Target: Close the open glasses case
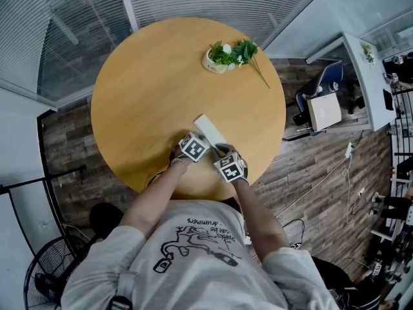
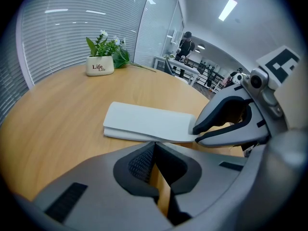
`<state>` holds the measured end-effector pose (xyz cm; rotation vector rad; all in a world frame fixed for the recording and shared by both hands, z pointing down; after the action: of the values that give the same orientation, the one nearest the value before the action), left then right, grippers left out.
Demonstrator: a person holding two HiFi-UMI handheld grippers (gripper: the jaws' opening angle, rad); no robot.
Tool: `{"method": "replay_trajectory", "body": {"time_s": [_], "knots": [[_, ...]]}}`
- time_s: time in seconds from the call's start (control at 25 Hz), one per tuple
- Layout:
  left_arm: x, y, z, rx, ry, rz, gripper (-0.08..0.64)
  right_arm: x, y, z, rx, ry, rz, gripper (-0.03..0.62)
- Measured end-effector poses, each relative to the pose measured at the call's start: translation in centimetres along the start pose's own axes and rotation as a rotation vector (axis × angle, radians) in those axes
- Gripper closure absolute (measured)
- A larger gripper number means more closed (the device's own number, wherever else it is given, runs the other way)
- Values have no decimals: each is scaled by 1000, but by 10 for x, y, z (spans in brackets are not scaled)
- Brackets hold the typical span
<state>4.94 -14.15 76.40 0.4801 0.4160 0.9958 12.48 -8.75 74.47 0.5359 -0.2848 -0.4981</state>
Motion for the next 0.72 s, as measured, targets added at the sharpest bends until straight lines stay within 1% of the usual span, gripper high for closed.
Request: {"method": "replay_trajectory", "body": {"time_s": [0.24,0.4,0.52,0.6,0.72], "knots": [[0,4,-7,13,-5,-15,541,-2,-4,-4,26,2,11,540],[1,7,-15,40,-8,-64,541,-4,-9,-8,46,2,16,545],[5,11,-20,35,8,-101,541,-3,-15,-16,73,1,36,548],[4,3,-30,83,-10,-103,541,-3,-17,-22,92,2,49,551],[2,-1,-45,129,-46,-104,541,-2,-20,-33,128,6,75,555]]}}
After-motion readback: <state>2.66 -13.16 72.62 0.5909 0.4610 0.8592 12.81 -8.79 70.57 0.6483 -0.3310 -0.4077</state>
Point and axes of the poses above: the fingertips, and each gripper's own axes: z forward along the fingers, x to its right, y out of its underside, the point moved 5 cm from there along -z, backward along the fingers, and after that the axes turned 11 degrees about z, right-handed, at the moved point
